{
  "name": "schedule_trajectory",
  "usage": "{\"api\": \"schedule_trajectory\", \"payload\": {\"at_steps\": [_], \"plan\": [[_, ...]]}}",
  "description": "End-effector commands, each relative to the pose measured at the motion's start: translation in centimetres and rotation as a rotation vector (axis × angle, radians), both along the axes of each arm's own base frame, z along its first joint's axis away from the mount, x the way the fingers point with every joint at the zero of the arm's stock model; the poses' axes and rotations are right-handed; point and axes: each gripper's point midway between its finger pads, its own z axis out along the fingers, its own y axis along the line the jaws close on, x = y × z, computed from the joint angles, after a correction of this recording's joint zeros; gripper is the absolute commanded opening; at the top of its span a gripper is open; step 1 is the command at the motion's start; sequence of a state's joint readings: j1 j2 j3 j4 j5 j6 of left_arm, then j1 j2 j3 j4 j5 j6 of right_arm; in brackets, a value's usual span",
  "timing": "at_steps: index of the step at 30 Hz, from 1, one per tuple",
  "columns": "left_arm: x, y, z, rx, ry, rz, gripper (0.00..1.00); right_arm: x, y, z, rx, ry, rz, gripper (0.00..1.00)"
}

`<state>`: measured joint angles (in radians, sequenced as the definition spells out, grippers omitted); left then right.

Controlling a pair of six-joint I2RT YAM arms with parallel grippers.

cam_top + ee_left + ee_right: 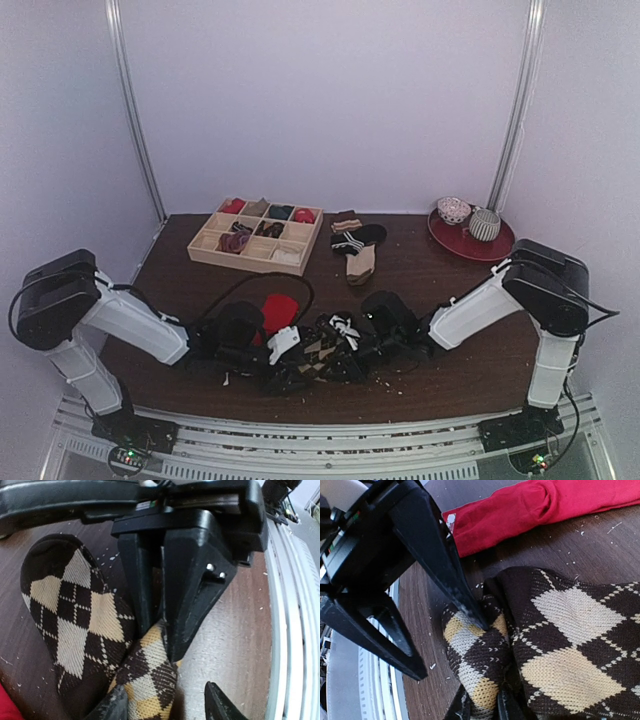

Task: Roll the socks
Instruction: Roll a pair of socks at the center of the board.

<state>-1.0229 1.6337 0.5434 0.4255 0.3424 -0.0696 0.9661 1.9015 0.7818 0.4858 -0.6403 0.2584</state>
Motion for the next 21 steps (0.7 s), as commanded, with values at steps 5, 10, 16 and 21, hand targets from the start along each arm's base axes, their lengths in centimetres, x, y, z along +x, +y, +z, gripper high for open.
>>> {"api": "schedule_trajectory", "payload": {"at_steps": [5, 10, 16, 21], "plan": [[0.1, -0.1, -2.2, 0.065, -0.022, 0.016, 0.32, -5.6, -7.4, -9.4, -0.385, 0.279, 0.006, 0.10], [0.1, 0.7, -4.3, 0.123, 0.007, 0.039, 0.15, -6.0, -7.4, -9.2, -0.377, 0.298, 0.021, 0.11], [0.7, 1.8, -7.3, 0.251, 0.057, 0.109, 0.00, -5.4, -6.1, -6.5, -0.302, 0.261, 0.040, 0.19], [1.7, 2.5, -8.5, 0.398, 0.190, 0.205, 0.00, -2.8, -5.3, -1.2, -0.158, 0.013, 0.001, 0.29]]}}
